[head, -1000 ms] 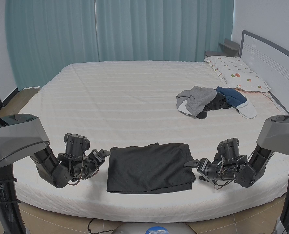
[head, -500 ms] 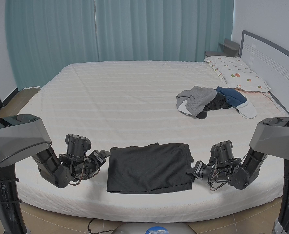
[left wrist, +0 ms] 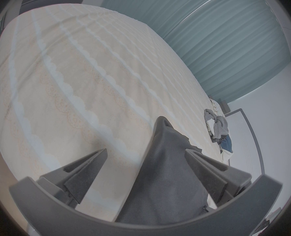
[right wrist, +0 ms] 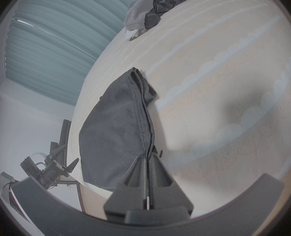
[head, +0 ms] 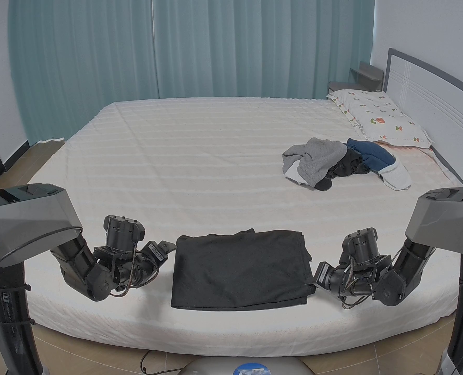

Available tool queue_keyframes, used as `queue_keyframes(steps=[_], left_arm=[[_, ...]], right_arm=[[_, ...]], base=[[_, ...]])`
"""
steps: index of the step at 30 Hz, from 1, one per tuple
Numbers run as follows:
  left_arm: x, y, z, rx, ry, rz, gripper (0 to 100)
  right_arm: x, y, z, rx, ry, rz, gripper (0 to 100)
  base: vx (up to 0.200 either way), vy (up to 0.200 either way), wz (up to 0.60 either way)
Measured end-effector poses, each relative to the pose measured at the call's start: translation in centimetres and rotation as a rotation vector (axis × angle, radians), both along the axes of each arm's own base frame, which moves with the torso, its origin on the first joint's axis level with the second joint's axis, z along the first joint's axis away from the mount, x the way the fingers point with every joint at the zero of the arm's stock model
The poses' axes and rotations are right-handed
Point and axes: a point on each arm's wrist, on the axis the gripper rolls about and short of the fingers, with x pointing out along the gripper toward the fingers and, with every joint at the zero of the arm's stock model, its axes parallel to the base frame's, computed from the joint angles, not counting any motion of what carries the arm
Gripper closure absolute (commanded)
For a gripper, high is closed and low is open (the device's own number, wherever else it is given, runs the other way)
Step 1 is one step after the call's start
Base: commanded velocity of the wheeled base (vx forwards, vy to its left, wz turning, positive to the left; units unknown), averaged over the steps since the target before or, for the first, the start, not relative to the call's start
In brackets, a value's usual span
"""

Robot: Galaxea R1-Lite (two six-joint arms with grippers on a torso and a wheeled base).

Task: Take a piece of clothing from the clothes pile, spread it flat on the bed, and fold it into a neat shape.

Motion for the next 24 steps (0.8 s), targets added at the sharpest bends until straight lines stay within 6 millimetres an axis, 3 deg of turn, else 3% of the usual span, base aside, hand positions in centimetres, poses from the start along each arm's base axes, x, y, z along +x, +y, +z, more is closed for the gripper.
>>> queue_keyframes(steps=[8,9,17,24], left_arm=[[0.0,0.0,0.0,0.001,0.002,0.001,0],[0.0,0.0,0.0,0.001,0.002,0.0,0],[0.0,0.0,-0.1,0.001,0.003,0.0,0],[-0.1,0.0,-0.1,0.001,0.005,0.001,0]], right_arm=[[-0.4,-0.4,0.3,-0.003,0.004,-0.001,100],[-0.5,-0.4,0.3,-0.006,0.005,0.001,0],[-0.4,-0.5,-0.2,-0.038,-0.007,0.023,0],[2.1,-1.3,1.2,-0.006,-0.089,-0.034,0]], base=[[0.0,0.0,0.0],[0.0,0.0,0.0],[0.0,0.0,0.0],[0.0,0.0,0.0]])
